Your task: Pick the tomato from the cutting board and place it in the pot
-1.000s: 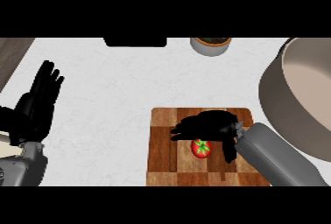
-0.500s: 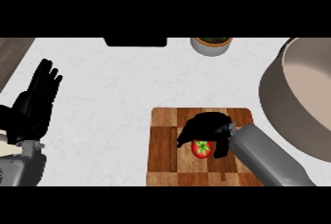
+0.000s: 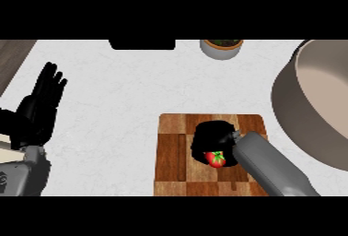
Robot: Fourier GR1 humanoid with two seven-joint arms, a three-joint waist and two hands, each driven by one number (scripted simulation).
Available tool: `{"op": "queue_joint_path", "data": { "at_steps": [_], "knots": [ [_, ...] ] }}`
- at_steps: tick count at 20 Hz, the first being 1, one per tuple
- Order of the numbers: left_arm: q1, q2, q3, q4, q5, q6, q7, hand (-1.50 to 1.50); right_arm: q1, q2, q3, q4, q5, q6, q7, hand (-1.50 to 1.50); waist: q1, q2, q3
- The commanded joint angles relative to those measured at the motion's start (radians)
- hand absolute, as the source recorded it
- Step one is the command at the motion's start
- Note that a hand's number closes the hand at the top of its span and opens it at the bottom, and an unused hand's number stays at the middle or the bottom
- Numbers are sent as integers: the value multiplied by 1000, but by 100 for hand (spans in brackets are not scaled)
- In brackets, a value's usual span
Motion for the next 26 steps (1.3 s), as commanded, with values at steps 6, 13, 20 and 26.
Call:
{"op": "queue_joint_path", "data": {
  "at_steps": [6, 13, 20, 26],
  "knots": [
    [19, 31, 52, -52, 1, 13, 61, 0, 194, 18, -135, -84, -18, -1, 278, 150, -55, -12, 3],
    [75, 25, 61, -75, -18, 37, 48, 0, 468, 58, -277, -330, -66, -100, 622, 150, -98, -24, 1],
    [87, 16, 70, -63, -7, 32, 39, 0, 638, 94, -417, -794, -164, -228, 739, 150, -114, -23, 1],
    [90, 10, 44, -100, -1, 11, 54, 0, 790, 129, -497, -1192, -185, -279, 885, 150, -71, -13, 3]
  ]
}}
